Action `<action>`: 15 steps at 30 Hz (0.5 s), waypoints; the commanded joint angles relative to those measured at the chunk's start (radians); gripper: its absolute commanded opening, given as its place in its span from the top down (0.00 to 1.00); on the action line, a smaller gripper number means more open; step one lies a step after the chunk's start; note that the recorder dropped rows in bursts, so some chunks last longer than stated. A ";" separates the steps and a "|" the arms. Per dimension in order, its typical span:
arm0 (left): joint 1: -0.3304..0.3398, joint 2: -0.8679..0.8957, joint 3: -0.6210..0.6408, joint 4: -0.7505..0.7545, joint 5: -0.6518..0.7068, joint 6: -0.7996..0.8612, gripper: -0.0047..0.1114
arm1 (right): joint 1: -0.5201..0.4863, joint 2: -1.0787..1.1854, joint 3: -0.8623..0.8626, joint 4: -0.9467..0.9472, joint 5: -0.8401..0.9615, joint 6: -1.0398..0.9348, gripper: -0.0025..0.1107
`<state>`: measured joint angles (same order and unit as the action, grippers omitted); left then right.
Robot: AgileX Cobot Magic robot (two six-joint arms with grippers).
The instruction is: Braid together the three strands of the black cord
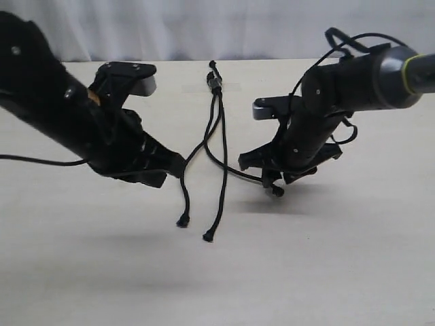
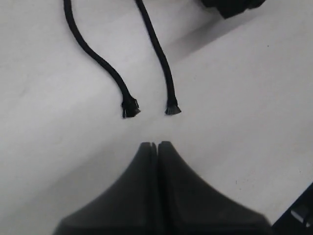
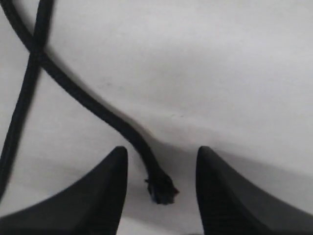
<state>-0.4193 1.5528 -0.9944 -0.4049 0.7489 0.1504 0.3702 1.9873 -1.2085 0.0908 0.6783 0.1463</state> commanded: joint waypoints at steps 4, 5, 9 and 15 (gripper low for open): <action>-0.090 0.204 -0.250 0.210 0.172 -0.131 0.96 | -0.209 -0.098 0.055 0.240 -0.002 -0.193 0.59; -0.113 0.233 -0.267 0.244 0.172 -0.150 0.96 | -0.229 -0.107 0.067 0.258 -0.002 -0.212 0.59; -0.201 0.353 -0.323 0.318 0.106 -0.237 0.93 | -0.296 -0.138 0.123 0.264 -0.026 -0.222 0.59; -0.240 0.497 -0.388 0.305 0.110 -0.252 0.67 | -0.311 -0.146 0.178 0.266 -0.080 -0.226 0.59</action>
<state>-0.6449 2.0056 -1.3563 -0.1059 0.8686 -0.0815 0.0658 1.8503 -1.0503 0.3472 0.6290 -0.0650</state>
